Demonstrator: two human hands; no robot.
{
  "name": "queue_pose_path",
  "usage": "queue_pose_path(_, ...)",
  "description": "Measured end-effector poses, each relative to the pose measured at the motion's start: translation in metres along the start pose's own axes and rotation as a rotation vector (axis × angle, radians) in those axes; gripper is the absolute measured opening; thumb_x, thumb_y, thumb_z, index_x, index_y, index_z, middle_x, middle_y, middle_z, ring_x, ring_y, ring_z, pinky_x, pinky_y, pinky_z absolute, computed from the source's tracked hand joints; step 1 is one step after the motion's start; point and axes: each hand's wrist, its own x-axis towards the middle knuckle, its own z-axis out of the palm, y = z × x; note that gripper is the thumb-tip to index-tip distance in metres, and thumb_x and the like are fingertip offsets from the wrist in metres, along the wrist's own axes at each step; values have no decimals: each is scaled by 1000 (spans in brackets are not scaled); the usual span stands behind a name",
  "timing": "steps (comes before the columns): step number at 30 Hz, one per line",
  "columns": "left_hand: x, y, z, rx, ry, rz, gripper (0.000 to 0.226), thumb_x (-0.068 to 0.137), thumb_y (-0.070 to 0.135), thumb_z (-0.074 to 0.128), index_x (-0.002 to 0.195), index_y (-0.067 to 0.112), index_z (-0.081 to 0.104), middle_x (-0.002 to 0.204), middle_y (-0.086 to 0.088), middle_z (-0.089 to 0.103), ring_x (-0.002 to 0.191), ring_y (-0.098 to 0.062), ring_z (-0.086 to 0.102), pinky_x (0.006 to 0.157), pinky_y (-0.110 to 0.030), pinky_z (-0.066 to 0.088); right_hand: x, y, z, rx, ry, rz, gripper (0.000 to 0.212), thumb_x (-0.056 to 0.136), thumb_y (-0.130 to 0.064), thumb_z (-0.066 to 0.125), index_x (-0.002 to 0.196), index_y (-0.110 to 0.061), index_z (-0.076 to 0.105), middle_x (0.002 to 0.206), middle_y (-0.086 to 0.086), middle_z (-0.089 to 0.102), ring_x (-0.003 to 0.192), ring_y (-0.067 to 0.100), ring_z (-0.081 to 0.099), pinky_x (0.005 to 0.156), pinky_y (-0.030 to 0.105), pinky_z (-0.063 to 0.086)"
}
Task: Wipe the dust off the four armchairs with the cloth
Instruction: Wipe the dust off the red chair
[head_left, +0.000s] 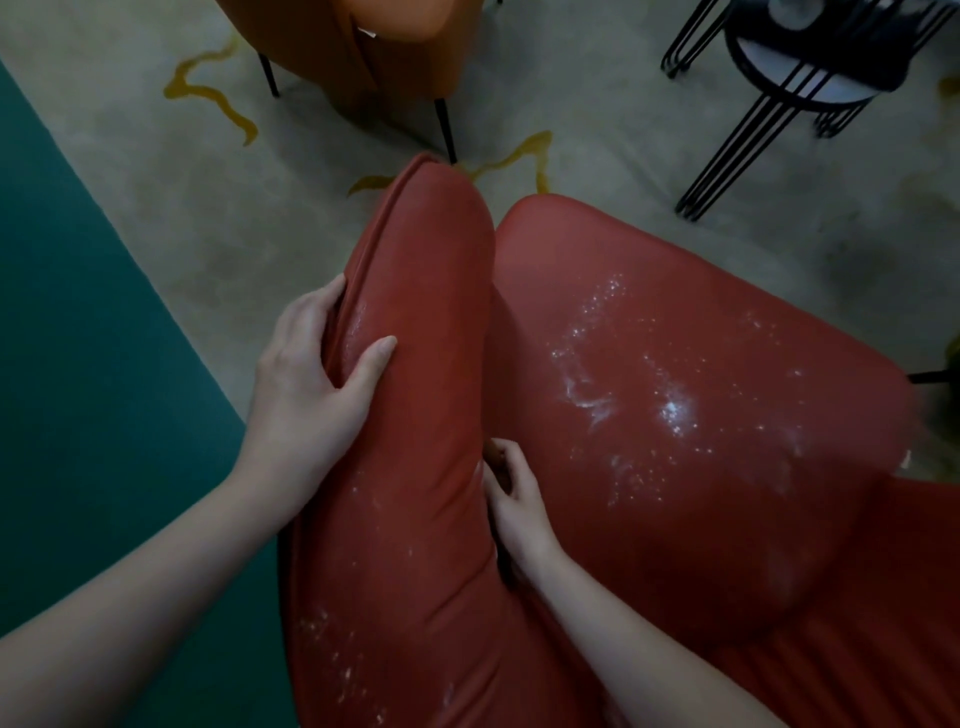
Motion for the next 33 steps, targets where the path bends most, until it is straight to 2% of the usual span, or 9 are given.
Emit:
queue_pose_path(3,0,2,-1,-11,-7,-12,60,91,31,67,145,14,45,142,-1,49,127,-7,44,105,-16,30,-17,-15,-4,17,17,-22,15,99,-21,57,113,-26,60,113,-5,68,109,12,63,102,36,50)
queue_pose_path(8,-1,3,-2,-41,-20,-30,61,93,33,65,146,15,42,144,1,46,126,-1,39,105,-12,27,-43,-43,-6,-14,40,-112,16,100,-16,56,106,-30,61,99,-20,69,99,0,63,93,22,49)
queue_pose_path(14,-1,2,-2,-55,-24,-13,61,93,31,65,146,10,43,144,-5,47,132,-13,41,104,-10,23,-69,-70,-2,-109,90,-293,12,96,-17,61,108,-18,63,99,-7,70,97,7,65,88,22,49)
queue_pose_path(19,0,-1,-3,-95,-41,-11,62,94,33,64,147,11,41,146,-6,45,134,-15,40,104,-10,22,-93,-87,8,-262,60,-448,18,89,-18,63,107,-16,66,101,0,70,100,18,66,91,34,51)
queue_pose_path(23,0,-2,-5,-145,-60,-21,62,95,36,62,148,11,41,147,-5,44,135,-15,40,107,-15,24,-92,-87,9,-151,255,-390,13,92,-14,66,103,-21,66,93,-10,72,92,5,66,84,24,51)
queue_pose_path(25,-1,-5,-6,-181,-66,-22,58,97,37,59,147,13,42,147,-4,45,135,-15,41,113,-23,28,-85,-86,12,-153,310,-321,14,94,-15,65,106,-23,66,95,-12,72,93,4,66,86,27,52)
queue_pose_path(28,-2,-10,-8,-276,-67,-41,48,99,35,55,143,15,49,142,-1,48,131,-14,45,114,-37,35,-89,-88,15,-228,256,-317,15,94,-19,64,109,-22,67,98,-10,72,97,9,67,91,37,54)
queue_pose_path(31,-11,-16,-13,-310,-65,-23,39,101,29,52,138,15,54,137,0,50,128,-12,47,111,-40,38,-111,-97,17,-342,135,-446,16,90,-19,64,105,-20,68,99,-9,70,99,9,66,89,26,51)
queue_pose_path(33,-27,-21,-17,-342,-69,-48,36,102,26,50,137,18,54,136,5,50,127,-8,46,111,-34,38,-118,-104,23,-432,91,-548,16,87,-15,66,102,-21,68,101,-8,68,100,7,63,88,18,46)
